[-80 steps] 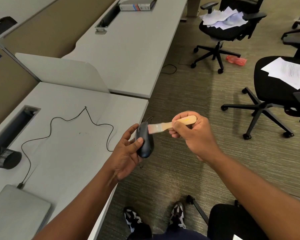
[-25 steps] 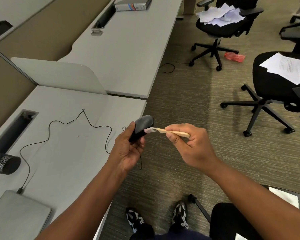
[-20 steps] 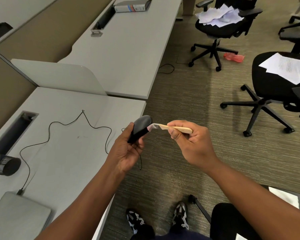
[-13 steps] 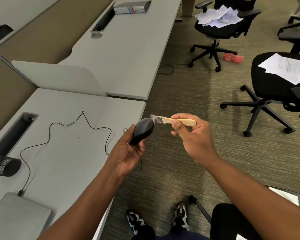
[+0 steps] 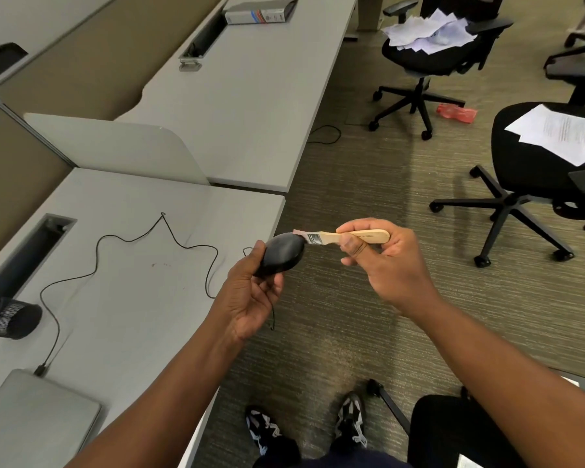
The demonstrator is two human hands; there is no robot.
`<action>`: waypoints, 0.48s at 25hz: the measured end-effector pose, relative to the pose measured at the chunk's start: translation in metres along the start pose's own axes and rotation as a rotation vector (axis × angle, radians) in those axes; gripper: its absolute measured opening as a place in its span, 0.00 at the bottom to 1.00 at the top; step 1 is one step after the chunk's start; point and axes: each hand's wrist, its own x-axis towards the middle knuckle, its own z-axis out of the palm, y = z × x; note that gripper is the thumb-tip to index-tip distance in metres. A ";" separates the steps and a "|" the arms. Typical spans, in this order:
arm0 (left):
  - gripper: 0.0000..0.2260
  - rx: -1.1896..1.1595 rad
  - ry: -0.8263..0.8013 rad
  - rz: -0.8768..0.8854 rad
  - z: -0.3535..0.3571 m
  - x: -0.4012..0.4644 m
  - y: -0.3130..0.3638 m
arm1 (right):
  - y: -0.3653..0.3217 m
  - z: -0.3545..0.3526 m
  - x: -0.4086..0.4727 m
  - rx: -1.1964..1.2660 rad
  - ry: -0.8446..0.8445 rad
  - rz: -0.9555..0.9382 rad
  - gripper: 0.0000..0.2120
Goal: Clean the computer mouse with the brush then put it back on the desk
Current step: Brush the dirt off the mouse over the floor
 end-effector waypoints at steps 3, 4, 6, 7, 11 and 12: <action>0.23 -0.010 0.026 0.035 -0.001 0.001 -0.001 | 0.001 -0.003 -0.005 -0.033 -0.009 -0.041 0.07; 0.23 -0.011 0.033 0.041 -0.001 0.002 -0.001 | 0.001 -0.003 -0.007 -0.041 -0.031 -0.054 0.07; 0.26 -0.005 0.048 0.064 -0.001 0.005 -0.001 | -0.001 -0.002 -0.011 -0.073 -0.087 -0.071 0.07; 0.30 -0.001 0.055 0.078 -0.001 0.006 -0.001 | -0.002 0.000 -0.013 -0.095 -0.119 -0.070 0.07; 0.35 0.050 0.085 0.123 -0.001 0.010 -0.004 | -0.006 0.005 -0.015 -0.052 -0.157 -0.033 0.04; 0.32 0.072 0.084 0.124 0.000 0.010 -0.005 | -0.006 0.005 -0.013 -0.019 -0.143 -0.017 0.04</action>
